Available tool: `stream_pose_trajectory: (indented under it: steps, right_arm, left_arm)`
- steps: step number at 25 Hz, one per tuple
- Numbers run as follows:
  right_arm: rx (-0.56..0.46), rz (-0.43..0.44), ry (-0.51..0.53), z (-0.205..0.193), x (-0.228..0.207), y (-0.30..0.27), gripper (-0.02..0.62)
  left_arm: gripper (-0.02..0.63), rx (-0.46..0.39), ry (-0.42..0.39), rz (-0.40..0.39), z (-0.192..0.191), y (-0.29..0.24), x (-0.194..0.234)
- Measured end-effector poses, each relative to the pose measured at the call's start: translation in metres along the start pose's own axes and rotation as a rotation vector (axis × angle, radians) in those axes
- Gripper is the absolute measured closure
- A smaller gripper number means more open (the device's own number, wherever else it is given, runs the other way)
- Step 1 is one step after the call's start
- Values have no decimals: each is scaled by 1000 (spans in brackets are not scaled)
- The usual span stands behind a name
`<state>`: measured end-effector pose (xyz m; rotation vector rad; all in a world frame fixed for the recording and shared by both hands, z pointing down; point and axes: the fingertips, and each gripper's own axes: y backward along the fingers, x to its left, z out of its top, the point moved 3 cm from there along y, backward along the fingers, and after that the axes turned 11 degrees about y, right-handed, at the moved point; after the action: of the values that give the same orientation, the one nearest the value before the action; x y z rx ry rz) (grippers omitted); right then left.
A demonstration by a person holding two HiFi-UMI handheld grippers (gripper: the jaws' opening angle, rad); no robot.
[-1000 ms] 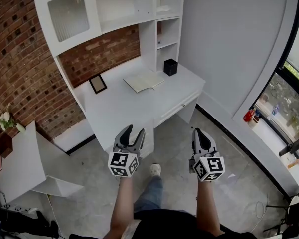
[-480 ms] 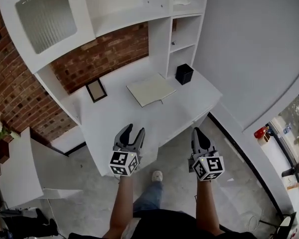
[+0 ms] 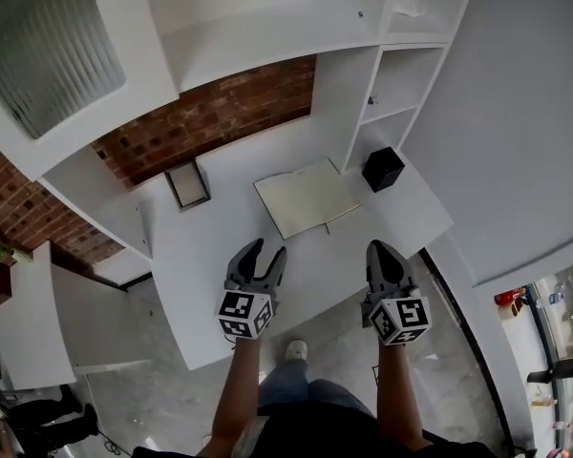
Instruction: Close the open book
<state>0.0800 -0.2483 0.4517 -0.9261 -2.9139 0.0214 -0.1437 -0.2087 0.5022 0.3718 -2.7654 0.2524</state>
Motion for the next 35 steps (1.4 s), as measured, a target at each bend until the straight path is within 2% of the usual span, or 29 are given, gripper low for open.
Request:
stream_pose_trajectory:
  steps: [12, 20, 25, 31, 33, 35]
  right_arm:
    - [7, 101, -11, -3, -18, -72, 597]
    - [18, 158, -12, -7, -31, -98, 597]
    - [37, 177, -38, -20, -38, -114, 597]
    - [58, 196, -59, -34, -43, -124, 597]
    - [64, 198, -64, -38, -45, -124, 597]
    - [70, 200, -66, -41, -47, -125, 597]
  left_arm:
    - [430, -6, 102, 110, -6, -37, 36]
    - [430, 7, 181, 191, -19, -64, 56]
    - [425, 65, 292, 242, -34, -86, 82]
    - [426, 180, 415, 277, -60, -109, 104]
    - [426, 217, 436, 293, -68, -113, 107]
    - [426, 253, 423, 318, -75, -116, 109]
